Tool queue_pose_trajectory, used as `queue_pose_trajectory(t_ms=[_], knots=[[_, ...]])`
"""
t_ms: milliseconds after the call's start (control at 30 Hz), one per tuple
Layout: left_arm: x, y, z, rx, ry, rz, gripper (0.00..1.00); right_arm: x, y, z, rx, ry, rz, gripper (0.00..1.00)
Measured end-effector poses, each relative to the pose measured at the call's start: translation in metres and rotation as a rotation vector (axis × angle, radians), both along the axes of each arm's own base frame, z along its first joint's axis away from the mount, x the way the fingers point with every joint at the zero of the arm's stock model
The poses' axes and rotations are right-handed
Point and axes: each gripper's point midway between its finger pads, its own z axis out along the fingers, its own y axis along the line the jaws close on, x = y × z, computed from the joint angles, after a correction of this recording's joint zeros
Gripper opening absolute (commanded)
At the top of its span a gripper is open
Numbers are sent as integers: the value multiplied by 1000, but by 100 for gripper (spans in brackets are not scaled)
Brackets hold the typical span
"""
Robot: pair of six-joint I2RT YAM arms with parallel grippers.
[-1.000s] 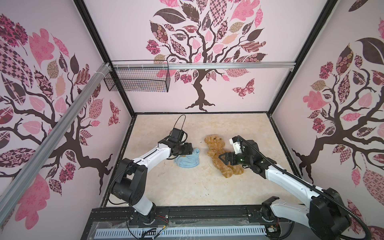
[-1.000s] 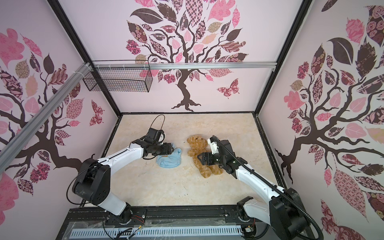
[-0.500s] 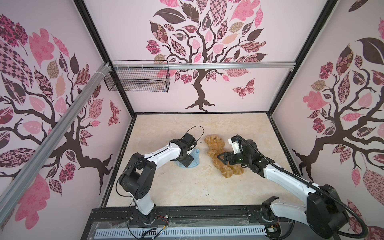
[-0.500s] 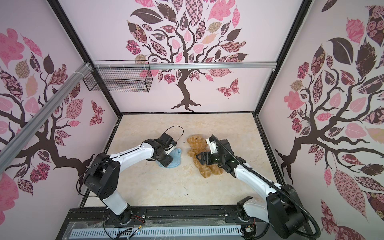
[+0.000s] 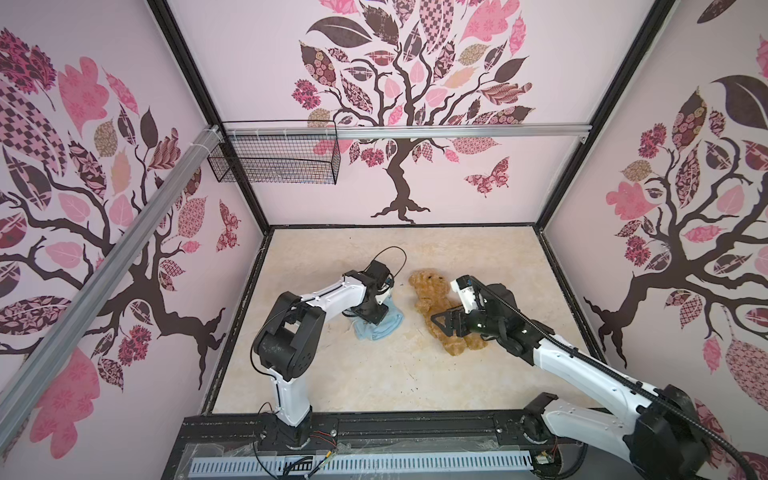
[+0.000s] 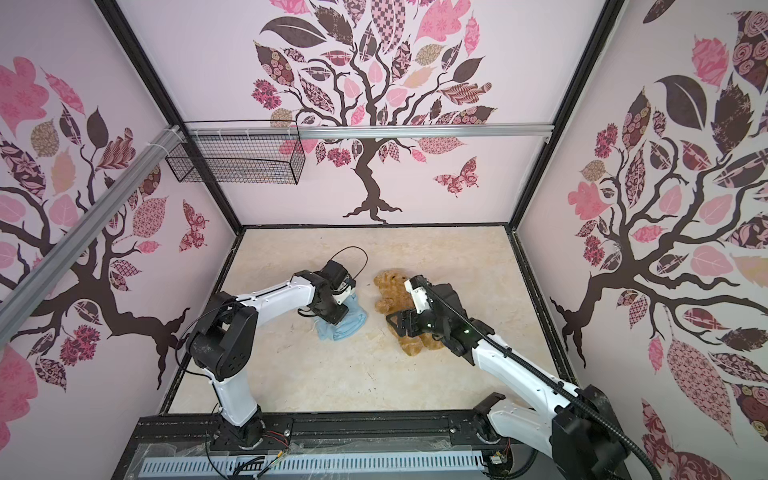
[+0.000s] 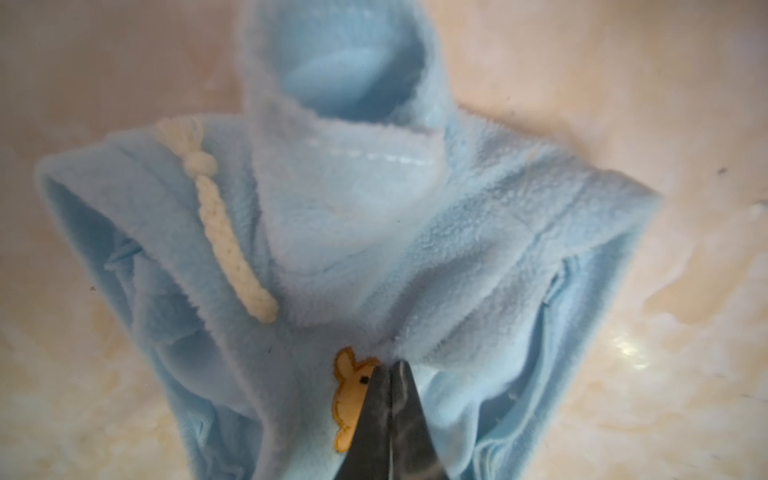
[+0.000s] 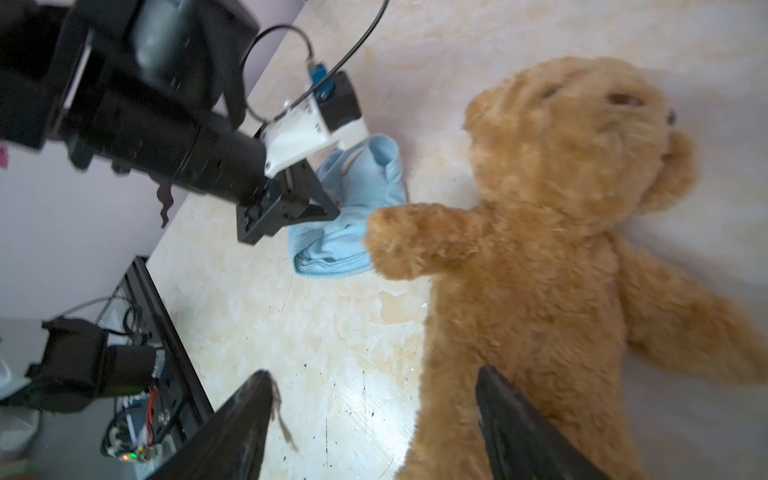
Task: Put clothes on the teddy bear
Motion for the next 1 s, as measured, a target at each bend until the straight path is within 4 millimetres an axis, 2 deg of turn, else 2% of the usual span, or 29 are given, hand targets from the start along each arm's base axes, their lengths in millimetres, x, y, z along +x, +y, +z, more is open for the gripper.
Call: queue_pose_trajectory(t_ms=[133, 200, 267, 367, 467, 633, 767, 833, 900, 1000], knots=[[-8, 18, 27, -178, 12, 134, 0, -42, 54, -6, -46, -71, 183, 75], [-14, 23, 34, -245, 24, 168, 0, -51, 76, -17, -73, -82, 222, 74], [-20, 24, 37, -300, 43, 185, 0, -49, 92, -31, -111, -86, 224, 74], [-26, 25, 36, -345, 74, 199, 0, -30, 106, -51, -163, -113, 171, 75], [-31, 22, 35, -371, 96, 198, 0, -7, 111, -72, -227, -161, 106, 76], [-33, 19, 36, -392, 105, 191, 0, 27, 114, -104, -318, -222, 22, 76], [-33, 18, 36, -398, 104, 188, 0, 54, 111, -120, -338, -225, -28, 74], [-33, 17, 36, -402, 106, 187, 0, 65, 111, -122, -328, -232, -37, 66], [-33, 17, 37, -404, 107, 185, 0, 76, 112, -123, -321, -241, -38, 53], [-33, 17, 37, -404, 106, 185, 0, 78, 119, -122, -293, -254, -4, 34]])
